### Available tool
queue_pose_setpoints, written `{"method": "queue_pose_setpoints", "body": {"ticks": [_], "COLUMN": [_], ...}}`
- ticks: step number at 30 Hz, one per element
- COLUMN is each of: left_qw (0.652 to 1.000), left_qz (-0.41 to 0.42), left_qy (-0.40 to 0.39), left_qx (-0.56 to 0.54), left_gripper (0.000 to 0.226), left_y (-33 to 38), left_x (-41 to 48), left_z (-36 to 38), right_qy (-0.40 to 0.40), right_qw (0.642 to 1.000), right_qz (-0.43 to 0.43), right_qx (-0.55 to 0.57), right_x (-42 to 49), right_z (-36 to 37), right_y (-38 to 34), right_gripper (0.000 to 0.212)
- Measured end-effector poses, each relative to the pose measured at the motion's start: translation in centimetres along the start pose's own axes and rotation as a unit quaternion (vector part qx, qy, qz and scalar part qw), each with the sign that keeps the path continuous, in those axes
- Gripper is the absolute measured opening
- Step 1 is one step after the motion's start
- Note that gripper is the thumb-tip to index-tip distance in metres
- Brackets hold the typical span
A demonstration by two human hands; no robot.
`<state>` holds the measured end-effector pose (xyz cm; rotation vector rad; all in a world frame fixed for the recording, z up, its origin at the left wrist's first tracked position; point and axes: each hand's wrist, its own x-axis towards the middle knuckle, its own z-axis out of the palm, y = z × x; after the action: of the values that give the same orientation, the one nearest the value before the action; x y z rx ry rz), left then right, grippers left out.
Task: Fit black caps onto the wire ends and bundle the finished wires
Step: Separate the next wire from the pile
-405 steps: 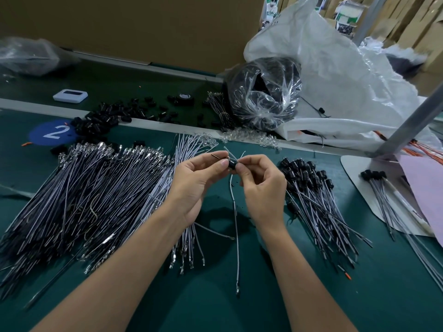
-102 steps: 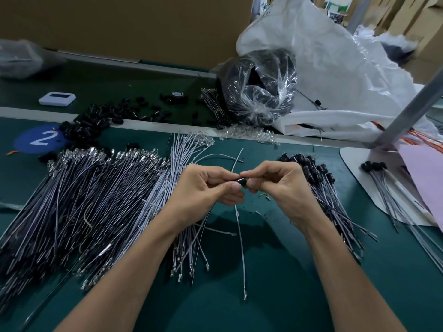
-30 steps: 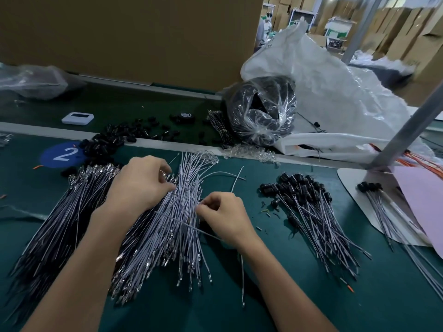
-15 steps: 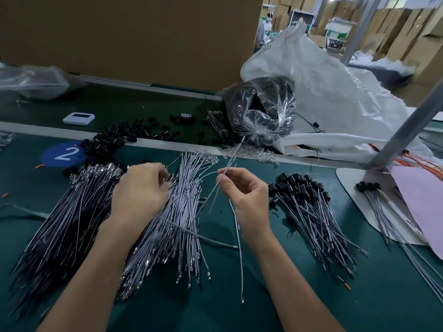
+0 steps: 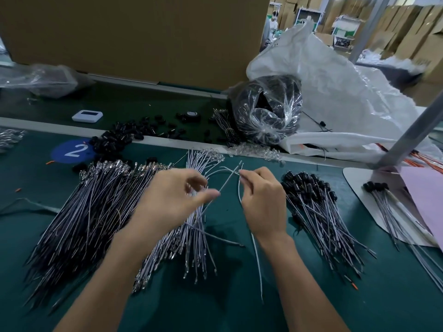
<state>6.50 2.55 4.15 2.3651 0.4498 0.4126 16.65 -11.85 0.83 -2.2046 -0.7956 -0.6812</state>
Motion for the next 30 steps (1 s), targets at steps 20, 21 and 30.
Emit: {"method": "queue_pose_setpoints", "body": {"ticks": [20, 21, 30], "left_qw": [0.913, 0.918, 0.943], "left_qz": [-0.175, -0.179, -0.174], "left_qy": [0.006, -0.004, 0.048], "left_qx": [0.368, 0.353, 0.280], "left_gripper": [0.010, 0.008, 0.011], "left_y": [-3.3, -3.3, -3.4], "left_x": [-0.8, -0.7, -0.3], "left_z": [-2.3, -2.4, -3.1], "right_qy": [0.102, 0.097, 0.083], "right_qw": [0.956, 0.956, 0.956], "right_qz": [0.249, 0.246, 0.232], "right_qx": [0.120, 0.125, 0.161], "right_x": [0.5, 0.4, 0.2], "right_z": [-0.1, 0.0, 0.2], "right_y": [2.4, 2.4, 2.3], "right_gripper": [0.015, 0.015, 0.015]}}
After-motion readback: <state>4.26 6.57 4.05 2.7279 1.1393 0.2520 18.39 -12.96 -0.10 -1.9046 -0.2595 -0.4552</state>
